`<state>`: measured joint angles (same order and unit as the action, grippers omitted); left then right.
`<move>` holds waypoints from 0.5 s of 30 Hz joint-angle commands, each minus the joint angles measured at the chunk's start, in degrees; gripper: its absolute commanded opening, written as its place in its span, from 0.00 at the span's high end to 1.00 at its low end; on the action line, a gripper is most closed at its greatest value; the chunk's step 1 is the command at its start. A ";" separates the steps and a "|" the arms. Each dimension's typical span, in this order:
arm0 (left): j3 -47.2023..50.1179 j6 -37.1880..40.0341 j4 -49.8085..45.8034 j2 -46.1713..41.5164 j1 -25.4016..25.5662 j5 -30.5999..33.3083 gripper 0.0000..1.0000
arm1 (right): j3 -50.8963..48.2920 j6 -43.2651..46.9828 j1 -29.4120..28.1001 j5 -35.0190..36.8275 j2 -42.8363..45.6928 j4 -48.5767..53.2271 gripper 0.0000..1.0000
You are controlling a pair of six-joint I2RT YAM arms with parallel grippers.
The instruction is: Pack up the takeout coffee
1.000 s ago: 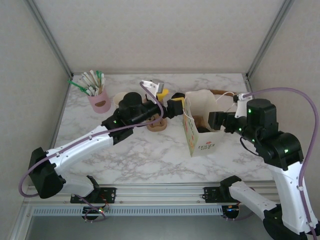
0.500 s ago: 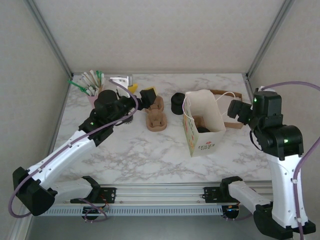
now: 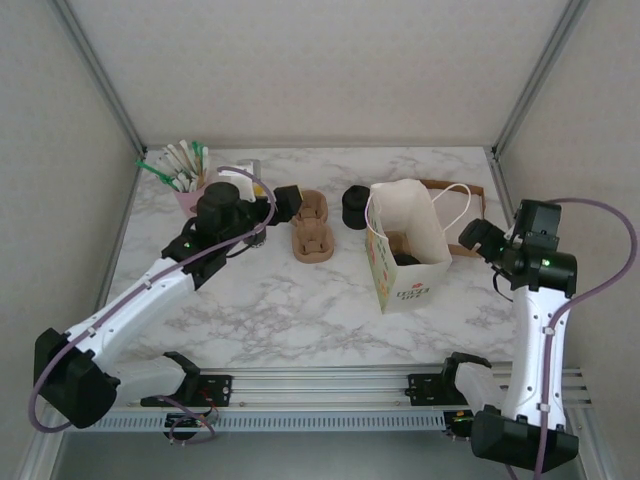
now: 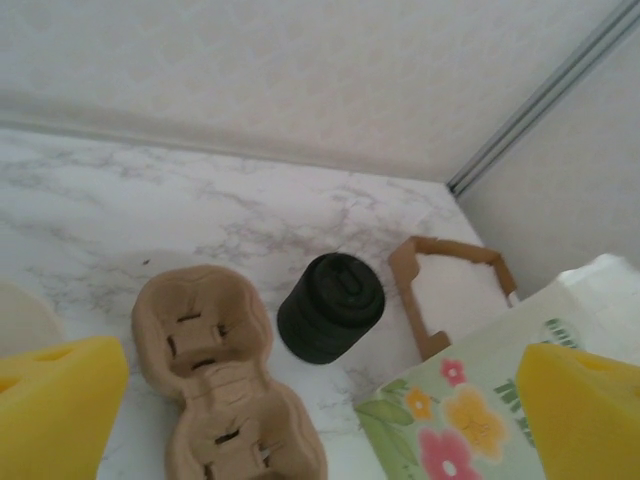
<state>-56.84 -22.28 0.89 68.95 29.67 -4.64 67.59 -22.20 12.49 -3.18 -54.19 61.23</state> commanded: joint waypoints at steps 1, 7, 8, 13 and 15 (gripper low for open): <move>-3.05 0.93 -4.20 1.25 -1.11 2.54 0.00 | -1.99 -1.15 1.85 -5.96 0.78 -3.95 0.01; -9.33 2.94 -10.52 3.33 -6.27 3.44 0.00 | -2.86 -1.73 2.19 -7.03 -0.16 -5.90 0.01; -10.42 2.95 -11.24 3.53 -7.47 3.44 0.00 | -3.28 -2.19 2.21 -6.94 -0.66 -6.29 0.01; -14.79 2.95 -14.53 3.60 -13.88 5.87 0.00 | -6.98 -4.58 2.19 -7.15 -1.30 -9.97 0.01; -16.28 2.82 -15.86 3.15 -17.31 7.56 0.02 | -8.05 -5.26 2.19 -6.77 -1.35 -11.19 0.01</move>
<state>-70.28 -20.56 -11.09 72.60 15.70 -0.69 61.04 -25.39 14.37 -9.26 -55.51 53.08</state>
